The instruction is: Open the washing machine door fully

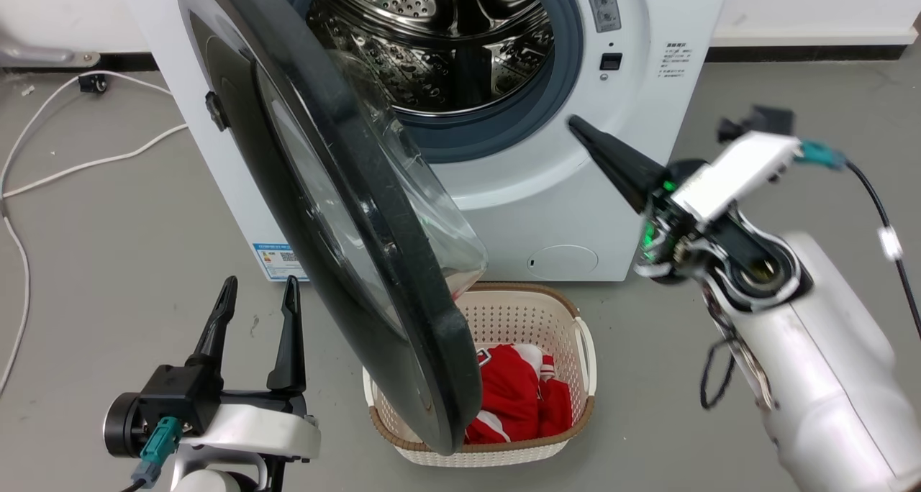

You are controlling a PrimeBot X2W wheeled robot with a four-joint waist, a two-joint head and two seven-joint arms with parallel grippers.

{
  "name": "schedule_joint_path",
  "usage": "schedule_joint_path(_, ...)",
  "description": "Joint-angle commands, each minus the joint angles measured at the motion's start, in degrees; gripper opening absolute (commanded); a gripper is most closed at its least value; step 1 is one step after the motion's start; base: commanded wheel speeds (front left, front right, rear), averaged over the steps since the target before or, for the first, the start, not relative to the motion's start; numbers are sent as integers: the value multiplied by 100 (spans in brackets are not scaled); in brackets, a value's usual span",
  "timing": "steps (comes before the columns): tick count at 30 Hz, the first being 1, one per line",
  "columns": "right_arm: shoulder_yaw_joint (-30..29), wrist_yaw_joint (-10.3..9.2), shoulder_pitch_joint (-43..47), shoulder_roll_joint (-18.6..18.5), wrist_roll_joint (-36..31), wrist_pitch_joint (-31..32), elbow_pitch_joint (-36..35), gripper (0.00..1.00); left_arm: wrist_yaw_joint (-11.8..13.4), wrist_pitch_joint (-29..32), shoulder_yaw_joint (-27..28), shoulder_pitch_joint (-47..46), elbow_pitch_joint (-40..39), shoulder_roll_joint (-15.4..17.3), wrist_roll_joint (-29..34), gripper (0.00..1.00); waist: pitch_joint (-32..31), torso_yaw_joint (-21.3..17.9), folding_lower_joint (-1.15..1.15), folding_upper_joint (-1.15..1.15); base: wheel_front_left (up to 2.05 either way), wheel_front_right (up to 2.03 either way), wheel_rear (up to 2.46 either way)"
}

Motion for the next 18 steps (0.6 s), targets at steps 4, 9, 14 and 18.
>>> schedule_joint_path(4,-243,0,724,-193,-48,-574,-419,51,37,-13,11,127,14,-4,-38,100,-77,-57,1,0,0,0,0)
schedule_joint_path(9,-398,0,1650,-418,-388,-1417,-1013,100,67,-14,38,196,12,-4,-71,100,-124,-125,1,0,0,0,0)
schedule_joint_path(14,-397,0,2334,-605,-1219,-2425,-1434,100,71,-13,51,241,10,-3,-87,100,-177,-143,1,0,0,0,0)
schedule_joint_path(18,-512,0,2773,-679,-2003,-3165,-1671,100,78,-13,58,263,9,-3,-97,100,-209,-150,1,0,0,0,0)
